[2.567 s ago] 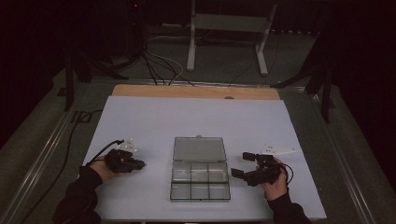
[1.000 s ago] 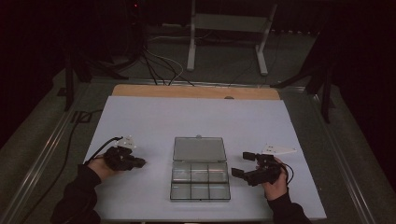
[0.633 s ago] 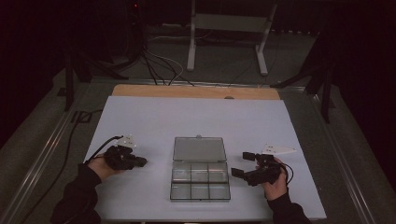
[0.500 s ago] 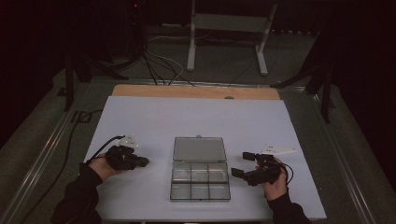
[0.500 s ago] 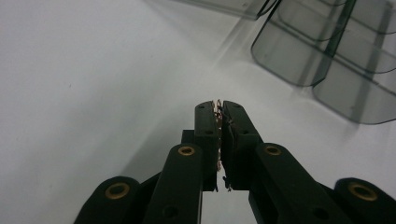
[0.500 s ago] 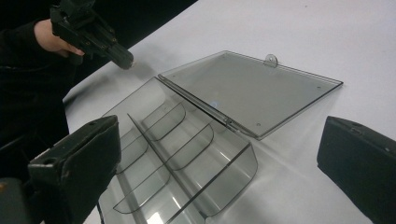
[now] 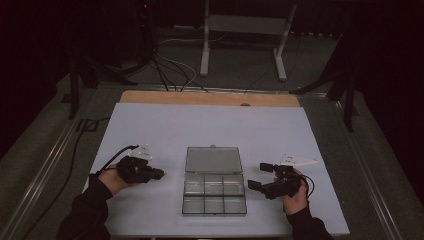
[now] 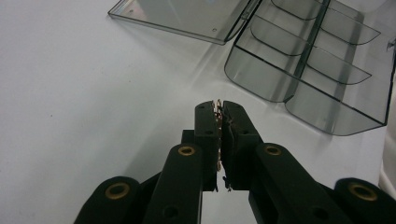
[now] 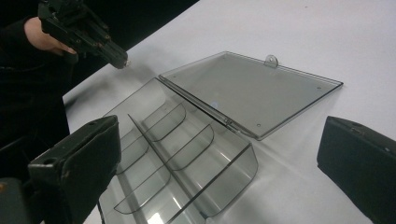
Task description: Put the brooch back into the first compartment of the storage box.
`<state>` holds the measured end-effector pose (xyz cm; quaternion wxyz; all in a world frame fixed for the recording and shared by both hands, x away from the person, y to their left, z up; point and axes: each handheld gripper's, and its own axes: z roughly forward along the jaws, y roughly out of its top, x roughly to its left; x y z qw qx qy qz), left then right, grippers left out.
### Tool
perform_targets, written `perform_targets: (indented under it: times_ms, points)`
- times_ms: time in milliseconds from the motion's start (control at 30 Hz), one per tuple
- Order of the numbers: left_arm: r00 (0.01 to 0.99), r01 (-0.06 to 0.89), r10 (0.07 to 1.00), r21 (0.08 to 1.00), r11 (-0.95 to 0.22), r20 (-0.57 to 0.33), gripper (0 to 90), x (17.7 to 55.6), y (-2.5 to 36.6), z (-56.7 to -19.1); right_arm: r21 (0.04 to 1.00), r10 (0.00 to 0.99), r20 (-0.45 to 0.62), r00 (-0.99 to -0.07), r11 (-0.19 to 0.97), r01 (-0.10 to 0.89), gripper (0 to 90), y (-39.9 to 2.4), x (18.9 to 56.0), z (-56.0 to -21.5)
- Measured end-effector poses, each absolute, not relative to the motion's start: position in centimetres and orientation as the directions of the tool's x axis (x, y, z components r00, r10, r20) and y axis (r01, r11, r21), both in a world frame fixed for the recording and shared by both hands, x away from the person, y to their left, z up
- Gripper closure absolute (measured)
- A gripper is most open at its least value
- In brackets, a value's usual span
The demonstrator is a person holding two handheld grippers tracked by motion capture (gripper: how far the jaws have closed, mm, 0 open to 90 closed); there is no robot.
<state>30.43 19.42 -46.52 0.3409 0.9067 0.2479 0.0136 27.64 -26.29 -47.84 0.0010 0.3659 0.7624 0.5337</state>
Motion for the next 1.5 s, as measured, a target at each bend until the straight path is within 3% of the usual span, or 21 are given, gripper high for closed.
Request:
perform_targets:
  times_ms: [1500]
  points:
    - [0.928, 0.339, 0.350, 0.684, -0.646, -0.129, 86.6, 28.3, 15.9, -43.5, 0.814, 0.555, 0.391, -0.734, 0.163, 0.557, 0.0, -26.2, 27.6, -47.8]
